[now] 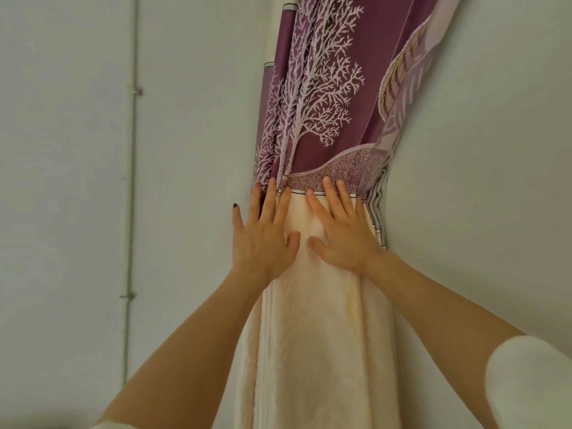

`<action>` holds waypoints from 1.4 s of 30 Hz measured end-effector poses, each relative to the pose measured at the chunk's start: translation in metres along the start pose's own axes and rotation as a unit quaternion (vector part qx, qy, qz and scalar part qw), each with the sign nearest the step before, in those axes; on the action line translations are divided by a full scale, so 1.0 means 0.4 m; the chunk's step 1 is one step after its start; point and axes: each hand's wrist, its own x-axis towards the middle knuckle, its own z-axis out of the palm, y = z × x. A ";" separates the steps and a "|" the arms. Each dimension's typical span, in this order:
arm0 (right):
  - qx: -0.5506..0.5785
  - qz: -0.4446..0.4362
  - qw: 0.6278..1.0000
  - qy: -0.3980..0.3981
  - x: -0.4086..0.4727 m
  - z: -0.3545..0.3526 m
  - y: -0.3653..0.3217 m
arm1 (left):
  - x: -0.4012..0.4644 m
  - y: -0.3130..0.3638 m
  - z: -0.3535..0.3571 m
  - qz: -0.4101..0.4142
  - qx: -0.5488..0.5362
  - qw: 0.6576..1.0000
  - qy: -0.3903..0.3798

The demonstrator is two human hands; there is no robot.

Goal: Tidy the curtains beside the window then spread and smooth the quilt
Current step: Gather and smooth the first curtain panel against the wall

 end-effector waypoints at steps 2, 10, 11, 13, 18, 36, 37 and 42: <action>0.000 0.000 1.000 -0.009 0.030 0.029 0.006 | 0.022 -0.015 0.032 -0.003 0.016 1.000 -0.011; 0.032 -0.017 0.999 -0.002 0.097 0.105 0.037 | 0.048 -0.041 0.101 0.010 0.080 0.996 0.026; 0.039 -0.017 0.999 -0.007 0.097 0.103 0.035 | 0.050 -0.044 0.098 0.011 0.081 0.996 0.022; 0.073 -0.010 0.997 -0.020 0.095 0.086 0.028 | 0.050 -0.048 0.088 0.011 0.080 0.997 0.005; 0.083 0.017 0.993 0.078 0.051 -0.015 0.008 | 0.025 -0.031 0.039 -0.005 0.062 0.997 -0.048; 0.117 0.135 0.961 0.212 0.027 -0.211 -0.014 | 0.009 0.038 -0.145 -0.037 -0.046 0.997 -0.045; 0.132 0.138 0.961 0.201 0.032 -0.209 -0.009 | 0.007 0.048 -0.154 -0.050 -0.082 0.995 -0.018; 0.170 0.103 0.966 0.165 0.061 -0.204 0.005 | 0.019 0.082 -0.189 -0.026 -0.102 0.974 0.200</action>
